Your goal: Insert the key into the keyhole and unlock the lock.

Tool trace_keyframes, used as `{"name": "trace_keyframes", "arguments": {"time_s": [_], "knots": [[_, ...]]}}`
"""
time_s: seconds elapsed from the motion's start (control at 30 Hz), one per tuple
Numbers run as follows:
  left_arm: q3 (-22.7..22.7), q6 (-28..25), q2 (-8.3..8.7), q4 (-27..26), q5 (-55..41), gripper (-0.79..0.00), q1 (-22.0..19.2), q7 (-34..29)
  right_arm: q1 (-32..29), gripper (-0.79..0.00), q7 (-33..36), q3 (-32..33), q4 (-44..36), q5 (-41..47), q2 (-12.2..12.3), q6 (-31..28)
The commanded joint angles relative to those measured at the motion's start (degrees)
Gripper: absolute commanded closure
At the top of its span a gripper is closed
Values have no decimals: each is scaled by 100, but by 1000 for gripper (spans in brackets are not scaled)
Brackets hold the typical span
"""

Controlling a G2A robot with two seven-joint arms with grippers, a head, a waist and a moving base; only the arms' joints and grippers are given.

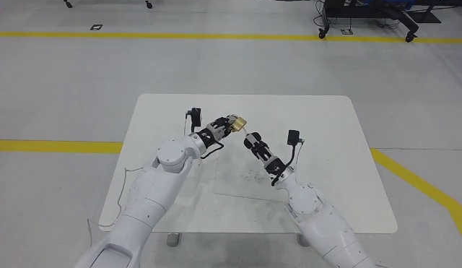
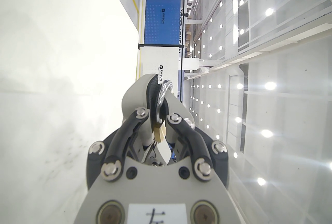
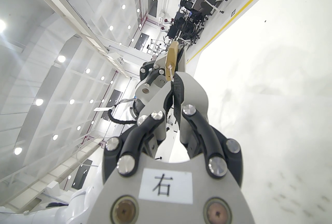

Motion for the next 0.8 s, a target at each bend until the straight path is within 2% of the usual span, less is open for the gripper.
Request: {"name": "trace_keyframes", "arguments": {"time_s": [0.0,0.27,0.77], "knots": [[-6,-69,8,-9,108,0,-7,36,-22,0,97,20,-20,47,4,-26],[-40,-293,39,-28,379,0,-8,-36,-130,0,501,154,-150,169,39,-49],[-26,-261,38,-48,444,0,5,-141,-66,0,614,141,-128,188,10,84]]}}
